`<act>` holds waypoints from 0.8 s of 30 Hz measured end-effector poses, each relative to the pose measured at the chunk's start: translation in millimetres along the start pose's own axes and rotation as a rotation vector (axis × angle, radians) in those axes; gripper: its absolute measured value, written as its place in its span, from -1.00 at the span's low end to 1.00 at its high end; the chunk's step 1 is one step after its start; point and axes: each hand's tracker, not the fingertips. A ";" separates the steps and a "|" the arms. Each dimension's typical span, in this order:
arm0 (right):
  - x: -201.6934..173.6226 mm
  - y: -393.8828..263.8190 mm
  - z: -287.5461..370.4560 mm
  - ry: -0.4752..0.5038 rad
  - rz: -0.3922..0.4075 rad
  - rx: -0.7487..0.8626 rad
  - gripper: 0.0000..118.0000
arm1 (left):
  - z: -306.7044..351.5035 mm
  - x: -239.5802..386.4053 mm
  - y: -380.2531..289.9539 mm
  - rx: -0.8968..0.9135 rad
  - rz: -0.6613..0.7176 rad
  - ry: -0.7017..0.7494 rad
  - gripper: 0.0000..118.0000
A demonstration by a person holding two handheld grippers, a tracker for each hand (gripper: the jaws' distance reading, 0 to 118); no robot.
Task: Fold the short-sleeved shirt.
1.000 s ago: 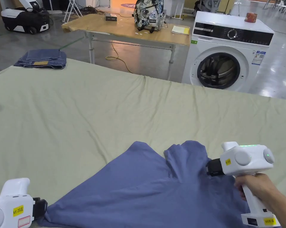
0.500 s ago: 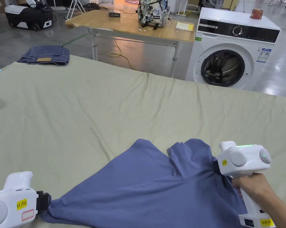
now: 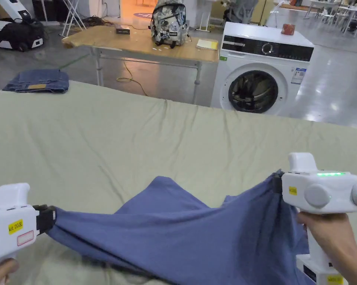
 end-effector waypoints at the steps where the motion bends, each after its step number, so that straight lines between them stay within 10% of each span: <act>1: 3.9 4.4 2.1 -0.017 0.021 0.020 -0.98 | 4.2 3.7 9.3 0.016 -0.007 -0.015 -1.00; 24: 105.3 205.4 171.1 -0.360 -0.078 0.506 -0.98 | 76.4 143.5 300.3 0.453 -0.251 -0.090 -1.00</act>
